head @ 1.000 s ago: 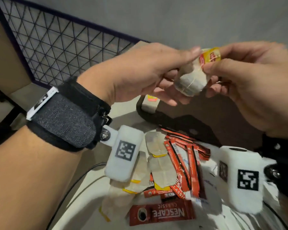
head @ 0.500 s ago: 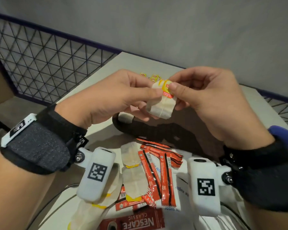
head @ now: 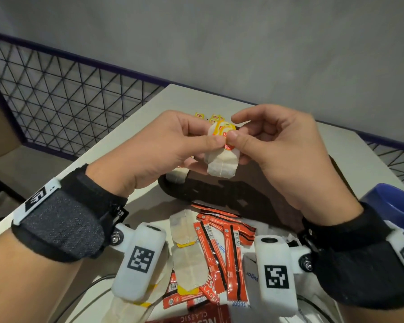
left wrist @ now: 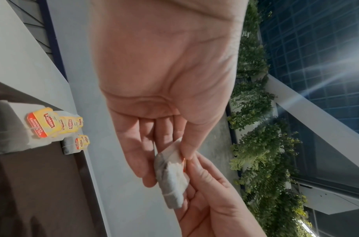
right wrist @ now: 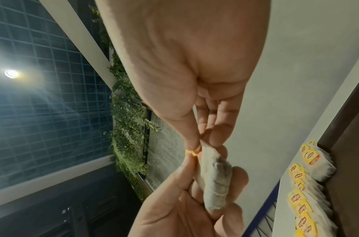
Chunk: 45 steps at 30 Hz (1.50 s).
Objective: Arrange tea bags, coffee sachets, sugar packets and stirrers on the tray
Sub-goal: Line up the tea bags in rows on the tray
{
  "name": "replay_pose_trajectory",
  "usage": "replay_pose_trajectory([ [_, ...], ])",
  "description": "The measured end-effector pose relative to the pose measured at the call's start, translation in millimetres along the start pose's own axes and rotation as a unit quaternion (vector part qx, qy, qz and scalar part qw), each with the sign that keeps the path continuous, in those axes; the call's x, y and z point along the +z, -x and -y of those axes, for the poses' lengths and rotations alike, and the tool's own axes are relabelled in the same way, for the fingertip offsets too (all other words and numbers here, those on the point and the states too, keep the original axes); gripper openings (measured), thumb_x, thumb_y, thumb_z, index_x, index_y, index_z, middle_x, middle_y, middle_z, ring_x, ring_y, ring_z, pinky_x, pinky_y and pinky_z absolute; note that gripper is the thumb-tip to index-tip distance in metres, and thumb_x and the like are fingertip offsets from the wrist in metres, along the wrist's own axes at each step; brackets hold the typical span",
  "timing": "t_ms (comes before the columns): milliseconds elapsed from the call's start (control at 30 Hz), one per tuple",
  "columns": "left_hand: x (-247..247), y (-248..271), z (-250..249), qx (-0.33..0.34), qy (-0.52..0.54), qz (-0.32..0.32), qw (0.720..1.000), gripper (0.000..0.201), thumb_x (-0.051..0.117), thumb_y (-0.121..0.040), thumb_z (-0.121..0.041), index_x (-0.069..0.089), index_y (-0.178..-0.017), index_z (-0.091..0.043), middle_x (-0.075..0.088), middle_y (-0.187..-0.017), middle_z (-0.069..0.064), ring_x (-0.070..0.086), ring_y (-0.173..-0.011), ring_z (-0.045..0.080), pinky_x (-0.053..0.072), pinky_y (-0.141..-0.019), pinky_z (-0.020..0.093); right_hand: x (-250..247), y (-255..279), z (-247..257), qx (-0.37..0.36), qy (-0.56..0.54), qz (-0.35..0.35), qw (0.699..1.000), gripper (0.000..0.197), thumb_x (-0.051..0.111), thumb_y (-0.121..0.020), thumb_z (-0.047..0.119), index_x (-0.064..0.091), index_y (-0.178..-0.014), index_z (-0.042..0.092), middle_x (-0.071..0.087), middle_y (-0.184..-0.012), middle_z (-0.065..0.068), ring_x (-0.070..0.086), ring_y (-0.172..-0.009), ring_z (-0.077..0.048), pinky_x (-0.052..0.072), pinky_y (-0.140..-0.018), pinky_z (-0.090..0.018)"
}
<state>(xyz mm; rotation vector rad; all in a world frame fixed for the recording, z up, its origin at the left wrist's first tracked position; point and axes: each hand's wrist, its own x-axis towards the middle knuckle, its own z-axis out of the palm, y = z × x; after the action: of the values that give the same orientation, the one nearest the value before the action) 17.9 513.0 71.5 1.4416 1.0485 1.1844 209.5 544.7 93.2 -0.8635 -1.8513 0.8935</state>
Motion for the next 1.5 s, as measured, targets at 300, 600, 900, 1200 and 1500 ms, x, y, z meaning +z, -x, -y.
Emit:
replay_pose_trajectory([
  [300, -1.6, -1.6, -0.4, 0.001, 0.030, -0.028, 0.999, 0.011, 0.070, -0.089, -0.020, 0.079, -0.092, -0.014, 0.076, -0.082, -0.004, 0.070, -0.074, 0.007, 0.058, -0.066, 0.023, -0.4, -0.4, -4.5, 0.029, 0.008, -0.005, 1.000, 0.004, 0.079, -0.088, 0.013, 0.074, -0.087, 0.013, 0.072, -0.076, -0.013, 0.067, -0.064, -0.021, 0.056, -0.059, -0.033],
  [600, -4.2, -5.5, 2.0, 0.015, 0.036, -0.082, 0.996, 0.013, 0.078, -0.083, -0.019, 0.082, -0.095, -0.018, 0.080, -0.094, -0.001, 0.072, -0.081, 0.006, 0.056, -0.068, 0.020, -0.6, -1.9, -4.9, 0.061, -0.061, -0.023, 0.996, 0.006, 0.078, -0.086, 0.006, 0.074, -0.086, 0.010, 0.071, -0.071, -0.016, 0.066, -0.062, -0.019, 0.055, -0.058, -0.030],
  [900, -1.2, -6.0, 2.0, 0.032, 0.040, -0.103, 0.993, 0.025, 0.082, -0.070, -0.021, 0.081, -0.094, -0.014, 0.081, -0.093, 0.008, 0.076, -0.084, 0.017, 0.057, -0.069, 0.022, 0.2, 0.1, -3.6, 0.037, -0.071, -0.057, 0.995, 0.015, 0.079, -0.087, 0.008, 0.072, -0.100, 0.009, 0.074, -0.075, -0.013, 0.070, -0.066, -0.020, 0.057, -0.060, -0.030],
  [1200, -3.0, -3.7, -0.7, 0.046, 0.057, -0.100, 0.992, 0.022, 0.082, -0.073, -0.018, 0.081, -0.094, -0.015, 0.081, -0.097, 0.010, 0.076, -0.087, 0.020, 0.057, -0.070, 0.023, -0.2, 1.1, -4.2, 0.063, -0.008, 0.003, 0.998, 0.011, 0.075, -0.090, 0.027, 0.077, -0.082, 0.020, 0.070, -0.070, 0.003, 0.056, -0.061, -0.003, 0.044, -0.059, -0.022],
  [1500, -1.5, -4.5, -0.3, 0.049, 0.067, -0.104, 0.991, 0.024, 0.081, -0.073, -0.013, 0.078, -0.096, -0.009, 0.080, -0.093, 0.010, 0.074, -0.081, 0.016, 0.058, -0.070, 0.024, -0.7, -0.8, -8.0, 0.050, -0.011, -0.001, 0.999, 0.010, 0.077, -0.089, 0.025, 0.078, -0.080, 0.021, 0.074, -0.078, 0.001, 0.058, -0.064, -0.005, 0.043, -0.056, -0.020],
])
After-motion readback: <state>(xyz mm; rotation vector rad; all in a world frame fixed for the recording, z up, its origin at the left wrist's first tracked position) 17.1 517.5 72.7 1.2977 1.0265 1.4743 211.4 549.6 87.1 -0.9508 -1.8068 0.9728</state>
